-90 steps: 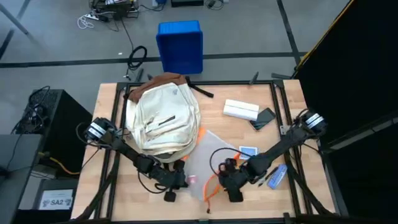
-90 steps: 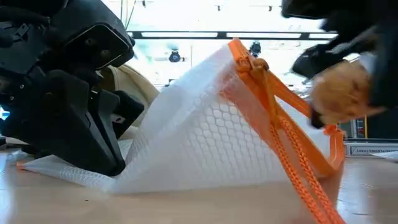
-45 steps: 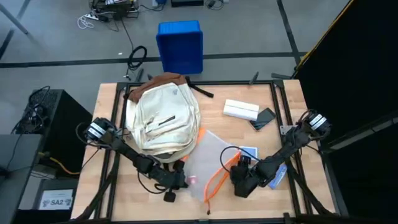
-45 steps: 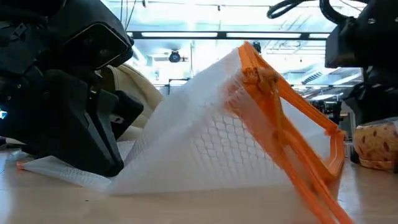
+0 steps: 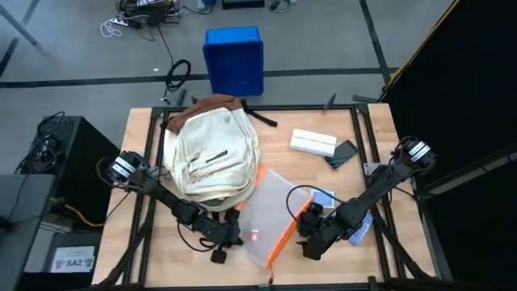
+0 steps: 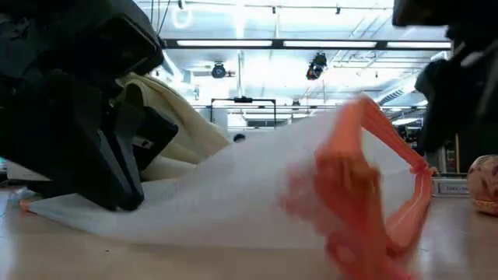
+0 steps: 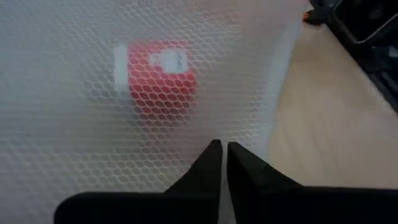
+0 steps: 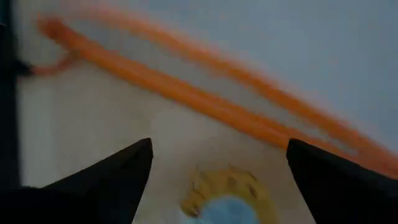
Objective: Unpack backpack
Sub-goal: Remove the red charger adapter from the zip bag
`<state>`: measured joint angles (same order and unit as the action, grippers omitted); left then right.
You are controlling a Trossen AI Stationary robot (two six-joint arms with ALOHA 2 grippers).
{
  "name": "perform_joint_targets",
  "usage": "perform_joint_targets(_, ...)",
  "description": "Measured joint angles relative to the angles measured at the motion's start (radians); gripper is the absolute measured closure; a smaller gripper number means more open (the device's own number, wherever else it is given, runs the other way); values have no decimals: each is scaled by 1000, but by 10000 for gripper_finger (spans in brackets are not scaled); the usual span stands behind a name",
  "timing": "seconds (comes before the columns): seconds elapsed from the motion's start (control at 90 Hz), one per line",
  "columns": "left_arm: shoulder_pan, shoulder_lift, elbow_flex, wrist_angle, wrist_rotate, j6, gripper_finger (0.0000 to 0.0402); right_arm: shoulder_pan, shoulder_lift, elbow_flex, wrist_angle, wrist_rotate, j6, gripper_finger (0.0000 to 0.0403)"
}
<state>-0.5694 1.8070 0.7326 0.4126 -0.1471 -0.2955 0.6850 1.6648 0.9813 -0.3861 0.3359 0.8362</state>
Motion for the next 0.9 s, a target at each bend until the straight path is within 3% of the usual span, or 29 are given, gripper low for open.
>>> perform_joint_targets(0.156,0,-48,0,-31,-13,1,402,-1,49,0,140,6,-65,72)
perform_joint_targets(0.589,18,-50,0,-71,-106,3,402,-59,231,0,468,-21,-204,154)
perform_joint_targets(0.9,25,-50,1,-98,-107,3,402,-50,186,1,464,-234,-152,178)
